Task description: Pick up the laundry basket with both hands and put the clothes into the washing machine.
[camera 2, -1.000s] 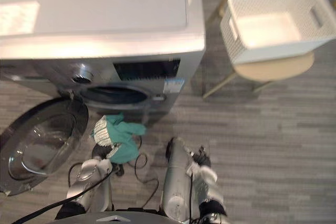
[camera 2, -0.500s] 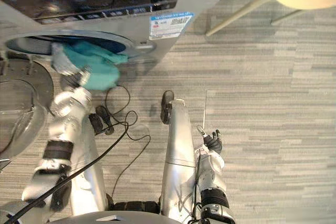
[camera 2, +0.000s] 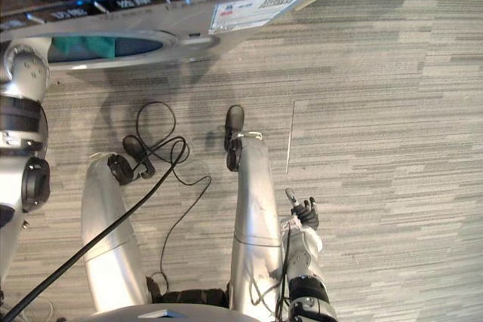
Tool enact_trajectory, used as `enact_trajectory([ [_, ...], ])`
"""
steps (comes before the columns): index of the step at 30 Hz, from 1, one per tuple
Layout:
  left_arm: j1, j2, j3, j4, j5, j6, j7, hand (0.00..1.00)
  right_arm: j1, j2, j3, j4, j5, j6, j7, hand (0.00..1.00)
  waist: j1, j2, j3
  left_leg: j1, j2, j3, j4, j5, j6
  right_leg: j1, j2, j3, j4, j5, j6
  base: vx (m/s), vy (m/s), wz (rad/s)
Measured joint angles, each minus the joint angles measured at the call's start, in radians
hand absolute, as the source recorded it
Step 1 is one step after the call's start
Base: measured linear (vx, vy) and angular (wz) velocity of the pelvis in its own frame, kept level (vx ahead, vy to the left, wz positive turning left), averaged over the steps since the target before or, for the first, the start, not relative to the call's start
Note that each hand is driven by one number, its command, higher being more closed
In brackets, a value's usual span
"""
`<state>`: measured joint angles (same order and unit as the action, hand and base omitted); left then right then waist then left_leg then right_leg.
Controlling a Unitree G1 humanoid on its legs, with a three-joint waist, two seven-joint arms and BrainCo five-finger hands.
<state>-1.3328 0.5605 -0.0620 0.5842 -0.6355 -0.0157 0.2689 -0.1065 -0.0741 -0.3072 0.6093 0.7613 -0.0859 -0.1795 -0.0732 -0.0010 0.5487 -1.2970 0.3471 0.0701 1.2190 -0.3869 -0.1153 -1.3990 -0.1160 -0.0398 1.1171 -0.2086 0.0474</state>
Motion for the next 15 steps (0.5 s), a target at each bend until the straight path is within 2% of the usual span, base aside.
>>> enact_trajectory([
  [4, -0.13, 0.051, -0.035, 0.004, -0.003, -0.008, -0.015, 1.0, 0.003, 0.011, -0.002, 0.002, 0.023, -0.002, 0.006, 0.0, -0.011, 0.0, 0.0, -0.013, 0.014, 0.009, 0.0, -0.002, 0.007, -0.008, 0.014, 0.003, -0.031, 0.021, 0.005, -0.02, 0.045, -0.16],
  [6, -0.142, 0.059, -0.037, 0.022, -0.011, -0.038, -0.011, 1.0, 0.021, 0.017, -0.012, 0.002, 0.035, -0.004, 0.006, 0.0, -0.012, 0.0, 0.0, -0.016, 0.015, 0.018, -0.002, -0.002, 0.009, -0.016, 0.016, 0.011, -0.037, 0.029, 0.007, -0.01, 0.036, -0.09],
  [9, -0.173, 0.073, -0.057, 0.089, -0.053, -0.029, 0.026, 1.0, 0.027, 0.019, -0.019, 0.028, 0.046, -0.011, 0.005, 0.0, -0.014, 0.0, 0.0, -0.024, 0.014, 0.018, 0.002, -0.001, 0.01, -0.022, 0.016, 0.011, -0.038, 0.035, 0.008, 0.0, 0.021, -0.01],
  [11, -0.193, 0.091, -0.058, 0.095, -0.013, -0.024, 0.046, 1.0, 0.028, 0.019, -0.019, 0.038, 0.059, -0.02, 0.003, 0.0, -0.016, 0.0, 0.0, -0.029, 0.014, 0.016, 0.005, -0.001, 0.011, -0.026, 0.016, 0.011, -0.036, 0.035, 0.008, 0.0, 0.0, 0.0],
  [12, -0.2, 0.097, -0.058, 0.095, 0.054, -0.024, 0.068, 1.0, 0.035, 0.02, -0.019, 0.037, 0.061, -0.021, 0.003, 0.0, -0.016, 0.0, 0.0, -0.032, 0.014, 0.016, 0.008, -0.001, 0.011, -0.03, 0.016, 0.011, -0.032, 0.036, 0.008, 0.0, 0.0, 0.0],
  [13, -0.201, 0.098, -0.059, 0.095, 0.172, -0.009, 0.107, 0.0, 0.046, 0.021, -0.019, 0.037, 0.067, -0.027, 0.003, 0.0, -0.015, 0.0, 0.0, -0.037, 0.014, 0.013, 0.013, -0.001, 0.011, -0.036, 0.016, 0.011, -0.024, 0.035, 0.007, 0.0, 0.0, 0.0],
  [14, -0.203, 0.1, -0.061, 0.095, 0.226, 0.003, 0.126, 0.0, 0.053, 0.022, -0.019, 0.037, 0.067, -0.032, 0.004, 0.0, -0.015, 0.0, 0.0, -0.04, 0.014, 0.01, 0.016, -0.001, 0.011, -0.038, 0.016, 0.011, -0.02, 0.035, 0.007, 0.0, 0.0, 0.0],
  [15, -0.209, 0.11, -0.073, 0.095, 0.326, 0.025, 0.16, 0.0, 0.066, 0.023, -0.017, 0.037, 0.067, -0.048, 0.005, 0.0, -0.015, 0.0, 0.0, -0.048, 0.014, 0.007, 0.019, -0.001, 0.011, -0.044, 0.016, 0.009, -0.018, 0.036, 0.006, 0.0, 0.0, 0.0],
])
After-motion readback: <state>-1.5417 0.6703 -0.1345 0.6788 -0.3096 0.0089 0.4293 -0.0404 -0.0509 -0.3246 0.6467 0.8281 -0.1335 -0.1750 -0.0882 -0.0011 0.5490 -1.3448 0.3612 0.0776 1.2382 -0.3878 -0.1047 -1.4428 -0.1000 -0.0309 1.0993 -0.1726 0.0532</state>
